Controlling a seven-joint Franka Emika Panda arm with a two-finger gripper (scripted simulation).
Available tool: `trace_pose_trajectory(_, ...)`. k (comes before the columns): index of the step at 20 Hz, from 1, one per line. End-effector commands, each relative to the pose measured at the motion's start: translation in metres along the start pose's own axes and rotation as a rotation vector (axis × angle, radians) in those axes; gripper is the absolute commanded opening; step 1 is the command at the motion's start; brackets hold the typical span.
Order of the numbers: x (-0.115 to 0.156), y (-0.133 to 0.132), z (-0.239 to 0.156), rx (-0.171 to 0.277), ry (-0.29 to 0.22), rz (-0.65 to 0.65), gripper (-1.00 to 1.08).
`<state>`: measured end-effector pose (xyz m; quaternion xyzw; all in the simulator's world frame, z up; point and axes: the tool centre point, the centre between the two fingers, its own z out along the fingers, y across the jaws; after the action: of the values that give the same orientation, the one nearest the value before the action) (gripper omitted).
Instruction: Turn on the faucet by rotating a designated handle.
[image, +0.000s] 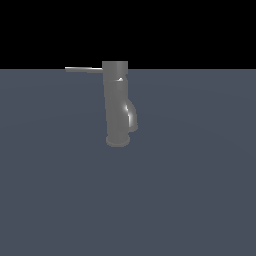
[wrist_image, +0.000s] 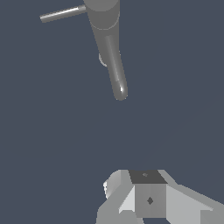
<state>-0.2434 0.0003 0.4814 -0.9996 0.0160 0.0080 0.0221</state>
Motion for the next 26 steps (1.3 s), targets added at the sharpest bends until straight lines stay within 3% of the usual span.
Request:
trace_pose_trajectory(1,0.001,0.0,-0.001,0.009,-0.001,0.001,-1.0)
trace_pose_trajectory(14,0.023,-0.007,0.001,0.034,-0.007,0.075,-1.0)
trace_pose_trajectory(26,0.087,-0.028,0.015,0.089,-0.037,0.301,-1.0)
